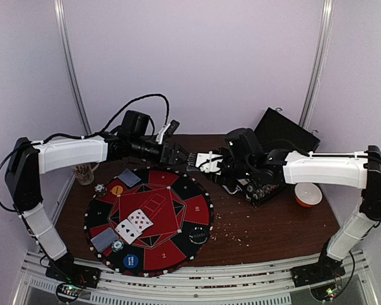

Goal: Distribute texas hold em gaming equipment
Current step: Pick up the poker card from the face-down deck piles.

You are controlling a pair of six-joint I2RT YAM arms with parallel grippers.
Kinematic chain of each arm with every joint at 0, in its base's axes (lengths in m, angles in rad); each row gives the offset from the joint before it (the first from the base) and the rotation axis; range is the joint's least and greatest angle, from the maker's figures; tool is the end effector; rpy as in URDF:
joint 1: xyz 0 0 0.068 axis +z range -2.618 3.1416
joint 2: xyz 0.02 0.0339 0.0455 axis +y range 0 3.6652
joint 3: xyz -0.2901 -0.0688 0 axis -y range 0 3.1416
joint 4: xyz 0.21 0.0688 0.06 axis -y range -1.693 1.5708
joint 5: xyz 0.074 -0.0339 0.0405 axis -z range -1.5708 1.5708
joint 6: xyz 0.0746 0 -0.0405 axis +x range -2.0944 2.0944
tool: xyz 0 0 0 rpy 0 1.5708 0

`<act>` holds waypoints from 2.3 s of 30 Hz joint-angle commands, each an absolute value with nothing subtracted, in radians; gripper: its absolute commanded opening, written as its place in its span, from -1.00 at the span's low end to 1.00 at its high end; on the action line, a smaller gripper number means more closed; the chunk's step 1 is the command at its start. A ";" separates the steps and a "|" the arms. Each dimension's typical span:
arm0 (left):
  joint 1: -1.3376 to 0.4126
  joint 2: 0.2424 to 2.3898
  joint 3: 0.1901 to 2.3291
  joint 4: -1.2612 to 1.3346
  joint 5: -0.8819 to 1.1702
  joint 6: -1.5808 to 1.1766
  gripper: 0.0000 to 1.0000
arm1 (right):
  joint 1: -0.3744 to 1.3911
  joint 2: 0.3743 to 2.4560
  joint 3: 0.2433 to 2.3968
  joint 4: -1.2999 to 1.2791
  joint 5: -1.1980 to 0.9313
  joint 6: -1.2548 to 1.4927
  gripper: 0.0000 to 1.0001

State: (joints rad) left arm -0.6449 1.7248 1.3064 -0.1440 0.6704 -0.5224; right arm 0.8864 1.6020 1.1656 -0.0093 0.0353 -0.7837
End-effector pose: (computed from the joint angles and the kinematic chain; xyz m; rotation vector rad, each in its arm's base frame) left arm 0.2861 -0.2732 0.2990 0.5781 2.2533 -1.3586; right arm 0.2415 0.2918 0.3050 -1.4796 1.3698 0.0297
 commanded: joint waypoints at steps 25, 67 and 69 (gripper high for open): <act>-0.653 1.710 1.392 -0.344 0.603 -0.409 -0.21 | 0.893 1.617 1.195 0.011 0.062 -0.795 -0.13; -0.499 1.480 1.449 -0.649 0.534 -0.186 -1.00 | 0.834 1.615 1.168 -0.001 0.142 -0.765 -0.14; -0.475 1.467 1.467 -0.710 0.463 -0.174 -1.00 | 0.828 1.613 1.165 -0.005 0.143 -0.764 -0.14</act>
